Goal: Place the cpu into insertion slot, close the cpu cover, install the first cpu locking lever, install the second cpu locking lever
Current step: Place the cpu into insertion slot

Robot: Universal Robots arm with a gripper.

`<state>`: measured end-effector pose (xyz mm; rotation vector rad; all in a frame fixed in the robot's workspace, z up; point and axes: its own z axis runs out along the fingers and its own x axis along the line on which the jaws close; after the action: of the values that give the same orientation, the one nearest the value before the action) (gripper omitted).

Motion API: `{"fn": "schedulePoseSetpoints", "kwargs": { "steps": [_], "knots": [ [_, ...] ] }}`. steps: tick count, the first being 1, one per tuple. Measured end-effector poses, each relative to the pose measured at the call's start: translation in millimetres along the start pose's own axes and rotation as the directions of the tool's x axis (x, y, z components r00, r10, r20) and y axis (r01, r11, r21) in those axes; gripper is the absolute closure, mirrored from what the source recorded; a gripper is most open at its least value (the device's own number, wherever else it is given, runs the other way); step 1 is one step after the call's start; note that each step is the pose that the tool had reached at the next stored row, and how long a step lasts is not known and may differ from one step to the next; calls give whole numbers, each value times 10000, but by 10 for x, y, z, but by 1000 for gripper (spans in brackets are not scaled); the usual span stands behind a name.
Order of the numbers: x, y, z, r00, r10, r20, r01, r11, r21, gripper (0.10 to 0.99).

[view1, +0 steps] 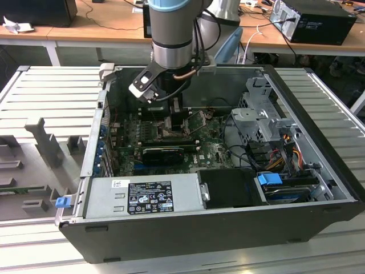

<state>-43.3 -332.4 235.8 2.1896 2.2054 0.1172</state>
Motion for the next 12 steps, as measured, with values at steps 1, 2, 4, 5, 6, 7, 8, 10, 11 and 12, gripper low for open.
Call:
{"fn": "schedulePoseSetpoints", "kwargs": {
  "steps": [1,2,4,5,6,7,8,10,11,12],
  "knots": [
    [20,-9,36,10000,-6,-2,6,10000,1,557],
    [38,-19,80,10000,-6,-4,6,10000,1,557],
    [49,-34,139,10000,-6,-4,6,10000,1,557],
    [53,-37,157,10000,-6,-5,6,10000,1,557],
    [61,-41,185,10000,-6,-6,6,10000,0,557],
    [69,-48,206,10000,-6,-6,6,10000,0,557],
    [80,-54,229,10000,9,-5,-9,10000,0,557],
    [93,-57,252,9999,110,3,-110,9999,-2,557],
    [102,-58,261,9999,120,1,-120,9999,-2,557],
    [109,-58,274,9999,119,-7,-119,9999,-2,557]
  ]
}}
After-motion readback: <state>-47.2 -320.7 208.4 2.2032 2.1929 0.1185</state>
